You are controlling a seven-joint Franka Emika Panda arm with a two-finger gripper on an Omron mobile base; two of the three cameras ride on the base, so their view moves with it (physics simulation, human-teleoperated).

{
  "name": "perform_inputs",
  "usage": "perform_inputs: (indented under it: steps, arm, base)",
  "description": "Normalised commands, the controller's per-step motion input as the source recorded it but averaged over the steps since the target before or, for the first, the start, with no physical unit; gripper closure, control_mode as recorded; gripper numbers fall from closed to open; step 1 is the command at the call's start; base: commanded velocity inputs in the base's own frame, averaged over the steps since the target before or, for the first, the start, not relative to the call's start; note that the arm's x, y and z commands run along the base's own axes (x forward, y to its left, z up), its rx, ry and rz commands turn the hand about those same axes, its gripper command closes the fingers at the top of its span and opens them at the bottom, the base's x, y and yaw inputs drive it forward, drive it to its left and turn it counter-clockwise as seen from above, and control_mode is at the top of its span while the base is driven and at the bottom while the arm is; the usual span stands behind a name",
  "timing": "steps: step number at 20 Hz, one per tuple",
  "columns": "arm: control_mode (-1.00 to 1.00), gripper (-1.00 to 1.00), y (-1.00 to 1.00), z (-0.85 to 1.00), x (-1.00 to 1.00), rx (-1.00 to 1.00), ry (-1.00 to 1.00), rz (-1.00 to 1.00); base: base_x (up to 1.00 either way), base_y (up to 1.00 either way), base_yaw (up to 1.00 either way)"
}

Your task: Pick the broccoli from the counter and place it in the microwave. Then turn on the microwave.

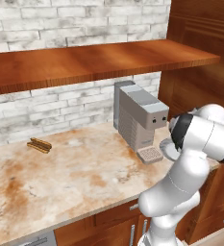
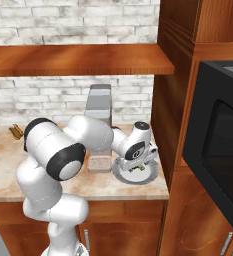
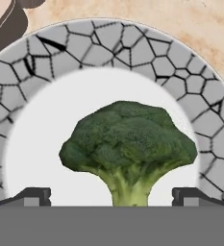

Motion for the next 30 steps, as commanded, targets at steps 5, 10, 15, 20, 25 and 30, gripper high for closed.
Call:
perform_inputs:
  steps: [5, 10, 15, 20, 25, 30]
  arm:
    - [-1.00, -1.00, -0.03, -0.11, 0.14, 0.00, 0.04, 0.03]
    - [-1.00, -1.00, -0.02, -0.14, 0.17, 0.00, 0.07, 0.03]
    - [-1.00, 1.00, 0.00, -0.12, 0.10, 0.00, 0.08, 0.02]
    - [-1.00, 1.00, 0.00, -0.02, 0.00, 0.02, 0.02, 0.00]
    - [-1.00, 1.00, 0.00, 0.00, -0.12, 0.10, -0.01, 0.00]
    - [-1.00, 1.00, 0.00, 0.28, -0.48, 0.08, -0.09, 0.01]
  base:
    - [0.00, 0.00, 0.00]
    - [0.00, 0.00, 0.00]
    - [0.00, 0.00, 0.00]
    - [0.00, 0.00, 0.00]
    - [0.00, 0.00, 0.00]
    - [0.00, 0.00, 0.00]
